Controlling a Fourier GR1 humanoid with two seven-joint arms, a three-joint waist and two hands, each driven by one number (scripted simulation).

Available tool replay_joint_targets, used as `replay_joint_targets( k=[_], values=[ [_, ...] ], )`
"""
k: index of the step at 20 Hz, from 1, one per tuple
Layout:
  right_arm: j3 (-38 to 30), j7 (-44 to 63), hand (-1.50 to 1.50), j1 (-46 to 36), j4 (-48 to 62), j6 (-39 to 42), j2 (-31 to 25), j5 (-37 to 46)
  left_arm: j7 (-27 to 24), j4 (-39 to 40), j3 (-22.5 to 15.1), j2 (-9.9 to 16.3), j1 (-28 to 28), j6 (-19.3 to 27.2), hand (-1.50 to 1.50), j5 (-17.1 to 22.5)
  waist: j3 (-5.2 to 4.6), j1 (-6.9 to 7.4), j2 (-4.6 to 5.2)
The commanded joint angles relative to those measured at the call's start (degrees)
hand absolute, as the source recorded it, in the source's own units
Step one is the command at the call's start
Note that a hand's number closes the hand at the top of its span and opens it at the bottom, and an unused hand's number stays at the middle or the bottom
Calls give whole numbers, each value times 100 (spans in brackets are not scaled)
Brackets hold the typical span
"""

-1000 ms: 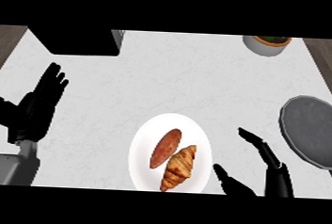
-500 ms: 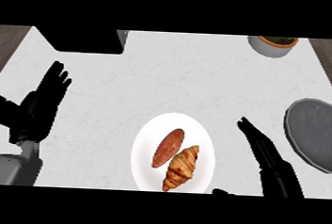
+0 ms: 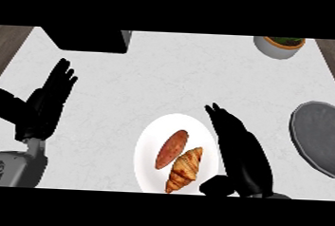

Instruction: Pick the sweet potato from the plate and place it in the pan

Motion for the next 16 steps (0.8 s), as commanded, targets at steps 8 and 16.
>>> replay_joint_targets(
  k=[8, 16],
  values=[
    [225, 1481, -150, -690, 308, 2067, 854, -694, -113, -235, 62, -170, 321, 26, 0, -224, 11, -90, -27],
    [868, 2007, -150, -1170, 1067, 2163, 1238, 39, -30, 124, 239, -148, -30, -156, 0, -107, 7, -110, -25]
  ],
)
